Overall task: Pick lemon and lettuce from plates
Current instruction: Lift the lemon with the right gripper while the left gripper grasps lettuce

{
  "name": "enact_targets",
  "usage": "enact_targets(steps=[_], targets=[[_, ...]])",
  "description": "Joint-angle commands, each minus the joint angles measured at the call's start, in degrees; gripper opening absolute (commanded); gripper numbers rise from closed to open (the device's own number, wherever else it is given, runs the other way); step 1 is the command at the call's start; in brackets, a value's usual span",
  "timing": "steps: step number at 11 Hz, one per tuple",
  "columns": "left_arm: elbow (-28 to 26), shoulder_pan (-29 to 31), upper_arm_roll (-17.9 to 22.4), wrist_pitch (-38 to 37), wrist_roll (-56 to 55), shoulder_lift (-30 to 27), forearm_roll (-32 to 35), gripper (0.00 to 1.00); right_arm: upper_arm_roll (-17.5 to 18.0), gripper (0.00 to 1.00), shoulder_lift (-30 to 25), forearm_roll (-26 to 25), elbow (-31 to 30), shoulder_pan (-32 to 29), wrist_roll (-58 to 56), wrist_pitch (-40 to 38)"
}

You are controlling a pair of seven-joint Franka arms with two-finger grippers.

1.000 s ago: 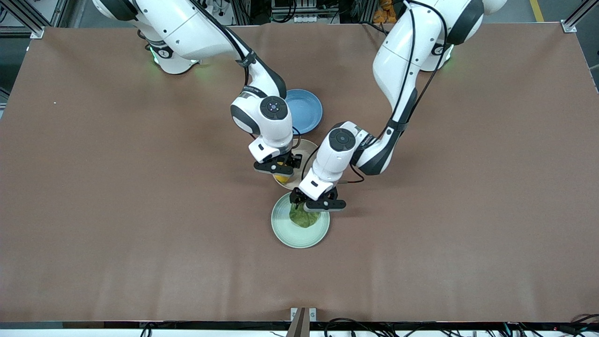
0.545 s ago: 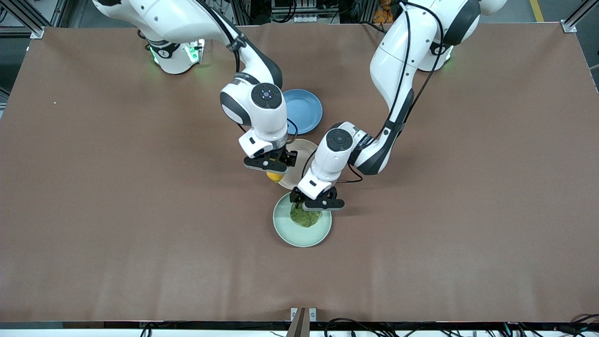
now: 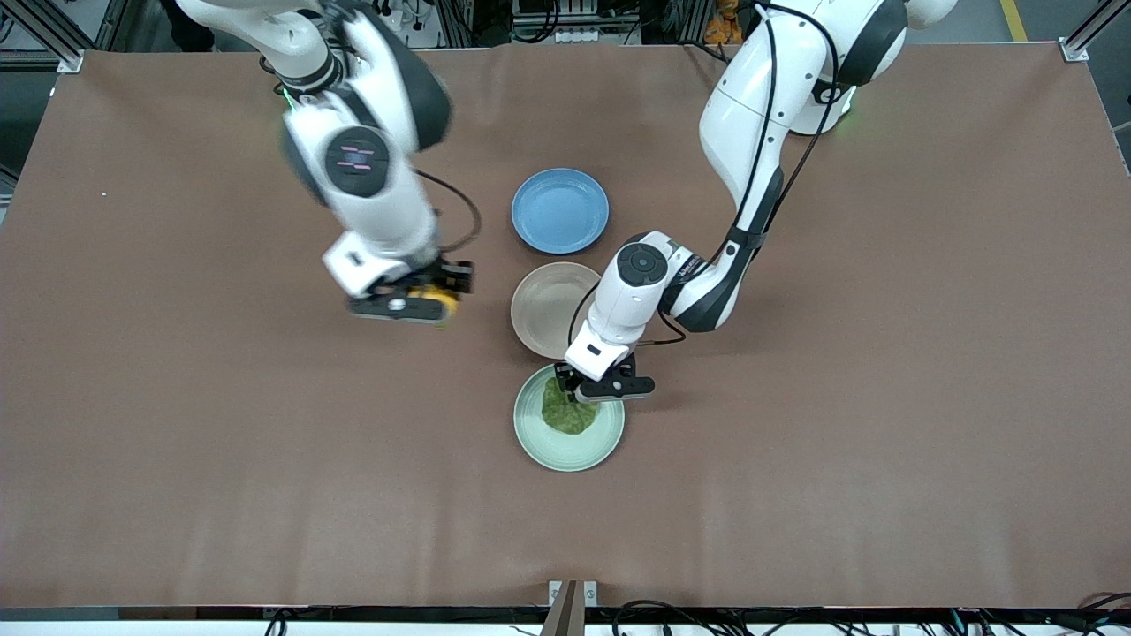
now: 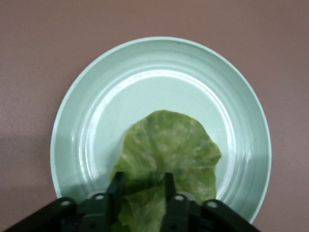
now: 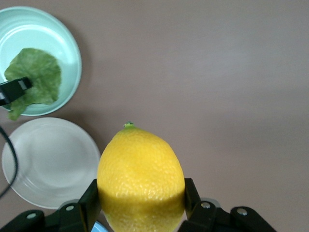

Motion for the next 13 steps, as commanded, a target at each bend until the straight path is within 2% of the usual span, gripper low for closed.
enact_targets(steps=[1, 5, 9, 11, 13], targets=[[1.13, -1.0, 1.53, 0.75, -1.16, 0.63, -0.84, 0.0, -4.74, 0.0, -4.97, 4.34, -1.62, -4.71, -12.88, -4.73], [1.13, -0.74, 1.62, 0.31, -1.07, -0.77, -0.84, 0.0, -13.36, 0.0, -5.06, 6.89, -1.18, -5.06, -22.91, -5.88], [1.13, 0.13, 1.71, -4.6, -1.07, -5.34, -1.1, 0.0, -19.43, 0.0, -5.06, 6.89, 0.83, -5.06, -32.49, -10.79], [1.05, 1.18, 1.71, -8.54, -0.9, -8.15, -0.75, 0.0, -21.63, 0.0, -5.41, 6.89, 1.63, -6.64, -39.07, -13.7], [1.05, 3.3, 1.53, -15.3, 1.54, -11.4, -0.66, 0.0, -22.25, 0.0, -5.33, 6.89, 0.93, -8.57, -43.22, -13.71]])
